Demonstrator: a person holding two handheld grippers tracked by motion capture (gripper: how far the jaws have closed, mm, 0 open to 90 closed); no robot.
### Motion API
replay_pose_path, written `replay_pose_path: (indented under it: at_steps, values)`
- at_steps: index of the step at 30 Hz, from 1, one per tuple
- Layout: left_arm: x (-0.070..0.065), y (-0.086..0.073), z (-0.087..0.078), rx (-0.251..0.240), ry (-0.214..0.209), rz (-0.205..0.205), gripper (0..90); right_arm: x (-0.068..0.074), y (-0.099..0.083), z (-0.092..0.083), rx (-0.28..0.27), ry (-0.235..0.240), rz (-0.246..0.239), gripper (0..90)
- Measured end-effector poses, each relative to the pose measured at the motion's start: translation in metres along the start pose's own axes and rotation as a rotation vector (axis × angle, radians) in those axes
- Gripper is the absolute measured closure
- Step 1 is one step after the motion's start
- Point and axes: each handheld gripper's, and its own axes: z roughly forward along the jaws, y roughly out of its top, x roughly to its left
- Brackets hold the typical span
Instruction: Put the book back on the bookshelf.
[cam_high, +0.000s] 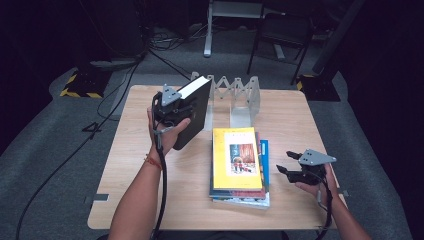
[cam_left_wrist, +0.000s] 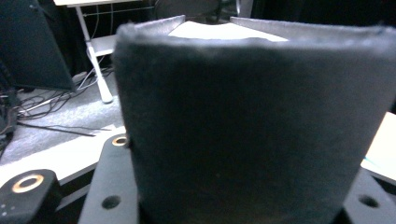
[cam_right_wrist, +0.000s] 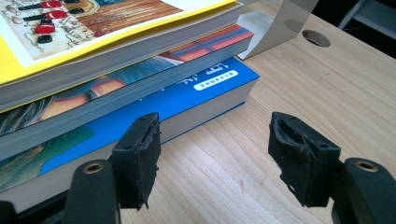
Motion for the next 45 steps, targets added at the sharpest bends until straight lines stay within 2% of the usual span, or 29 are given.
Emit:
replay_pose_path:
  at_steps: [4,7,10,12,15,17,18,22,23,28,31,33,34,38,43,44,45]
  values:
    - [0.004,0.003,0.015,0.006,0.038,-0.032,52.0,0.000,-0.002,0.001,0.006,0.015,-0.002,36.9]
    - [0.008,0.006,0.022,0.009,0.068,-0.029,52.0,0.001,-0.002,0.002,0.016,0.013,-0.019,36.7]
    - [0.012,0.007,0.031,-0.019,0.048,-0.079,52.0,0.001,-0.001,0.001,0.017,0.012,-0.026,36.8]
    - [0.011,0.007,0.034,-0.013,0.054,-0.081,51.9,0.000,-0.001,0.000,0.019,0.008,-0.030,36.9]
    - [0.003,0.004,0.045,0.018,0.084,-0.042,51.9,-0.002,0.000,-0.003,0.009,0.006,-0.024,36.9]
    - [0.002,-0.001,0.052,0.026,0.110,-0.063,51.9,-0.003,-0.001,-0.003,0.003,0.003,-0.023,36.9]
    - [0.003,-0.003,0.053,0.024,0.108,-0.074,51.9,-0.004,-0.001,-0.003,0.007,0.004,-0.022,36.9]
    - [0.003,-0.011,0.058,0.033,0.134,-0.086,51.8,-0.005,-0.001,-0.002,0.010,0.011,-0.032,37.5]
    - [0.002,-0.014,0.058,0.015,0.139,-0.083,51.8,-0.005,0.000,-0.002,0.009,0.011,-0.035,37.6]
    - [0.002,-0.018,0.057,0.007,0.135,-0.087,51.4,-0.005,0.000,-0.003,0.008,0.000,-0.045,37.6]
    - [0.003,-0.023,0.053,-0.006,0.123,-0.092,50.6,-0.006,0.000,-0.002,0.021,-0.031,-0.064,37.0]
    - [0.003,-0.027,0.047,-0.001,0.112,-0.095,50.4,-0.008,0.000,-0.001,0.023,-0.036,-0.059,37.0]
    - [0.002,-0.030,0.043,0.004,0.113,-0.100,49.9,-0.010,-0.001,-0.001,0.014,-0.034,-0.042,36.9]
    - [0.002,-0.033,0.037,0.015,0.108,-0.096,49.2,-0.010,-0.001,0.000,0.027,-0.033,-0.050,36.4]
    - [-0.001,-0.038,0.031,0.003,0.083,-0.102,47.7,-0.011,-0.002,0.000,0.028,-0.035,-0.057,36.6]
    - [-0.002,-0.037,0.030,-0.003,0.084,-0.096,47.7,-0.012,-0.002,0.001,0.031,-0.038,-0.056,36.6]
    - [-0.003,-0.033,0.029,-0.035,0.076,-0.094,44.8,-0.013,-0.003,0.002,0.042,-0.041,-0.059,36.4]
